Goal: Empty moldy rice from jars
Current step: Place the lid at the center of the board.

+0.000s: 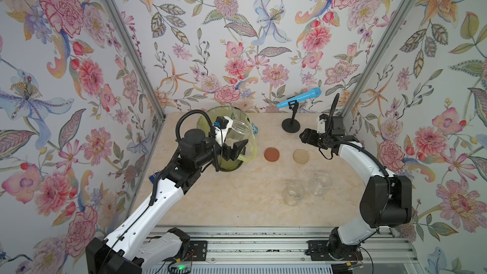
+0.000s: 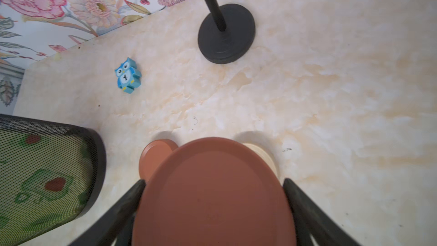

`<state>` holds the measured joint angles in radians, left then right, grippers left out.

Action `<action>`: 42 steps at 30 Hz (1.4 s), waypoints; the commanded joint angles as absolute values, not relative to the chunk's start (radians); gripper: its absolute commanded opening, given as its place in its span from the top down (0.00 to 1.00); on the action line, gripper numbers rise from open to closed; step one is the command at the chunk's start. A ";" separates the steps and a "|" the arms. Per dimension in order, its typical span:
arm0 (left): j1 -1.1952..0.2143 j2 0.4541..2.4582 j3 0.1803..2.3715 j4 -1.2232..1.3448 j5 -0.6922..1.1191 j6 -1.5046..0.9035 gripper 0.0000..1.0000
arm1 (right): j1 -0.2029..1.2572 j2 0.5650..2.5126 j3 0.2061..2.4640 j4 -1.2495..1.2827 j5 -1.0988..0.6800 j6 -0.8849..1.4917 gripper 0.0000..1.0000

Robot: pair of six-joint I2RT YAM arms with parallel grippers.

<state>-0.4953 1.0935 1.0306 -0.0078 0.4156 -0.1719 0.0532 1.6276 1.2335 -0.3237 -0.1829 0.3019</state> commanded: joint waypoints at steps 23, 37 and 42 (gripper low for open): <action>-0.441 1.139 1.144 0.000 0.494 -0.106 1.00 | -0.091 1.993 1.426 -0.448 0.137 0.192 0.63; -0.396 1.145 1.141 0.002 0.532 -0.104 1.00 | -0.082 2.021 1.465 -0.538 0.114 0.185 0.06; -0.387 1.139 1.146 -0.002 0.535 -0.100 1.00 | -0.073 1.994 1.535 -0.637 0.115 0.199 0.00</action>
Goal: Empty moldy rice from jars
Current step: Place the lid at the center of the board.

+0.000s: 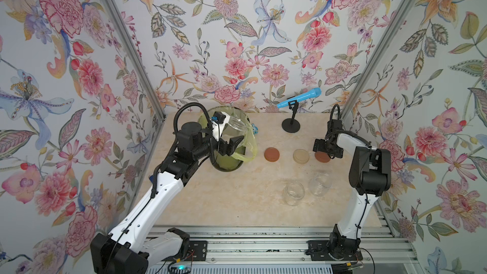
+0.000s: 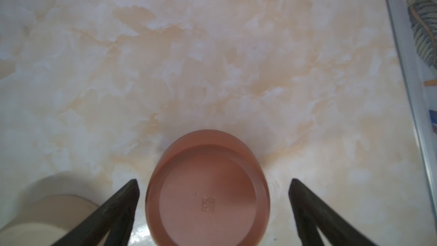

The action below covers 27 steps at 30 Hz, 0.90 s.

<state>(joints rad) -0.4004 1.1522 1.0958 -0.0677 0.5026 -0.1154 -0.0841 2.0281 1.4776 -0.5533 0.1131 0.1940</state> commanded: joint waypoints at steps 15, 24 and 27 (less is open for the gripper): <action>-0.375 1.149 1.182 -0.057 0.563 -0.091 0.99 | 0.084 1.873 1.700 -0.862 0.030 0.228 0.00; -0.367 1.138 1.202 -0.140 0.555 -0.056 1.00 | 0.198 1.808 1.789 -0.906 -0.155 0.228 0.00; -0.362 1.141 1.216 -0.167 0.562 -0.038 1.00 | 0.229 1.796 1.815 -0.906 -0.233 0.242 0.00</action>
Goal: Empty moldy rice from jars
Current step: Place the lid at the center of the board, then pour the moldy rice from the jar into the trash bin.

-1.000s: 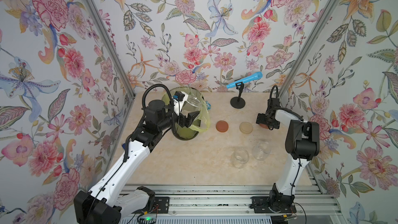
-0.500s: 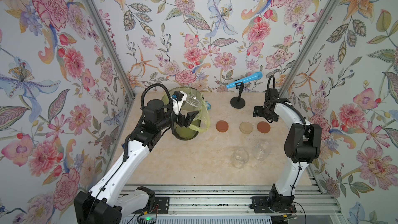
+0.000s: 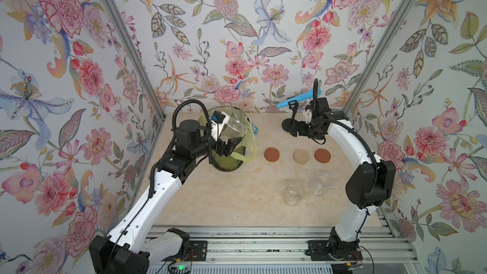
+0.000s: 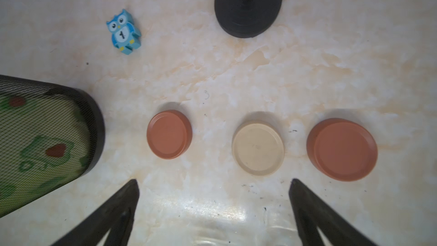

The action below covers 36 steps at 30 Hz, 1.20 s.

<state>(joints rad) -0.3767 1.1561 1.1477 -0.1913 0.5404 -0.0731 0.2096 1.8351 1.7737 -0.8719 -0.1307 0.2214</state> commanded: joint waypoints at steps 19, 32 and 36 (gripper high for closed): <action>-0.263 1.210 1.328 -0.246 0.629 0.017 1.00 | 0.401 1.830 2.103 -0.905 -0.569 0.333 0.00; -0.158 1.272 1.359 -0.235 0.755 -0.042 1.00 | 0.529 1.920 2.285 -0.866 -0.730 0.388 0.00; -0.145 1.309 1.387 -0.244 0.779 -0.055 1.00 | 0.571 1.945 2.320 -0.840 -0.738 0.407 0.00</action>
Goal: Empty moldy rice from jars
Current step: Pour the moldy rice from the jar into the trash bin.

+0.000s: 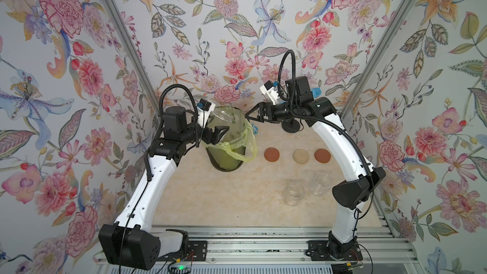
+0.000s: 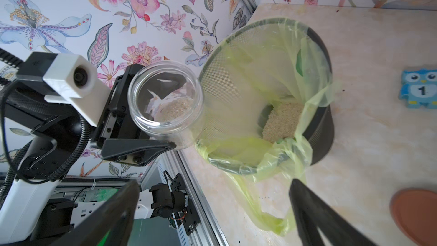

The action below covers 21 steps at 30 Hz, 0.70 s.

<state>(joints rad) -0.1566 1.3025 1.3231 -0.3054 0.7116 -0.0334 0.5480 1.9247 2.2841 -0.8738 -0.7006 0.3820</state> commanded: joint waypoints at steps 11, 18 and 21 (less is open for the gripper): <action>-0.144 1.413 1.487 -0.325 0.728 -0.107 1.00 | 0.625 2.072 2.470 -0.821 -0.707 0.461 0.00; -0.145 1.439 1.510 -0.346 0.713 -0.124 1.00 | 0.638 2.141 2.534 -0.797 -0.642 0.505 0.00; -0.145 1.436 1.499 -0.347 0.713 -0.126 1.00 | 0.640 2.159 2.539 -0.784 -0.618 0.514 0.00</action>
<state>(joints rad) -0.1513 1.4483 1.4551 -0.3882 0.7078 -0.1059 0.6338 2.1410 2.5080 -0.8158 -0.6552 0.4862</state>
